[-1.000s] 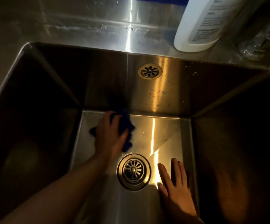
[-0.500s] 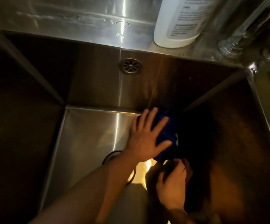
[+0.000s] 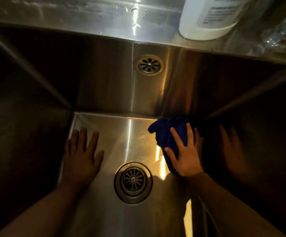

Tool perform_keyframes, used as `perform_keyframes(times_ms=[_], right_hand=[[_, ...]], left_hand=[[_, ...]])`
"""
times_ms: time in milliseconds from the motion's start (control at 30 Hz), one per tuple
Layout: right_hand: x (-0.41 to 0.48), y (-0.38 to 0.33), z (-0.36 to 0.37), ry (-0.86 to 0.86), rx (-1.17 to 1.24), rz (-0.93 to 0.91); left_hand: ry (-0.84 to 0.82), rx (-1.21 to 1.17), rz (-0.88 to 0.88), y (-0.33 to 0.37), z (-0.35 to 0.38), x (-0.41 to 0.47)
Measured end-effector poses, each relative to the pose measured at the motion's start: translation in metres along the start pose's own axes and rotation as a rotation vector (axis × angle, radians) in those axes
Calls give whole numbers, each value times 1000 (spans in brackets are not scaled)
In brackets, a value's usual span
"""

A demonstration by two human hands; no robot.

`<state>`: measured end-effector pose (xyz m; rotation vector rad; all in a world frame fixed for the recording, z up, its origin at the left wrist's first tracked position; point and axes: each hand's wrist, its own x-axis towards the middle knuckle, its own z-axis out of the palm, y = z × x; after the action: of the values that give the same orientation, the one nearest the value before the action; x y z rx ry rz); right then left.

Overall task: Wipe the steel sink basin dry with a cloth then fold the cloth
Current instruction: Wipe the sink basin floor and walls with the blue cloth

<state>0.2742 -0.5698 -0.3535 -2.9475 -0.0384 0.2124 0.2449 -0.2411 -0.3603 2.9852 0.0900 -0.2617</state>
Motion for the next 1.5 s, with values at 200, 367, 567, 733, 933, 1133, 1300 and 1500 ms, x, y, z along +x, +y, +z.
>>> perform_keyframes(times_ms=[200, 367, 567, 733, 933, 1133, 1300, 1500], right_hand=[[1, -69, 22, 85, 6, 48], [10, -140, 39, 94, 23, 36], [13, -209, 49, 13, 136, -46], [25, -254, 50, -238, 313, -247], [32, -244, 18, -326, 583, -260], [-29, -102, -3, 97, 401, -65], [-76, -18, 3, -31, 210, 47], [-108, -6, 5, -95, 258, 95]], left_hand=[[44, 21, 9, -4, 7, 1], [56, 12, 15, -5, 7, 1], [204, -307, -57, -2, 0, -6], [250, -612, -214, -11, -11, -17], [313, -394, -52, 2, -33, 2], [-44, 43, 59, -6, -34, 42], [-249, 69, 81, -12, -27, 27], [-656, 174, 147, -21, -27, -53]])
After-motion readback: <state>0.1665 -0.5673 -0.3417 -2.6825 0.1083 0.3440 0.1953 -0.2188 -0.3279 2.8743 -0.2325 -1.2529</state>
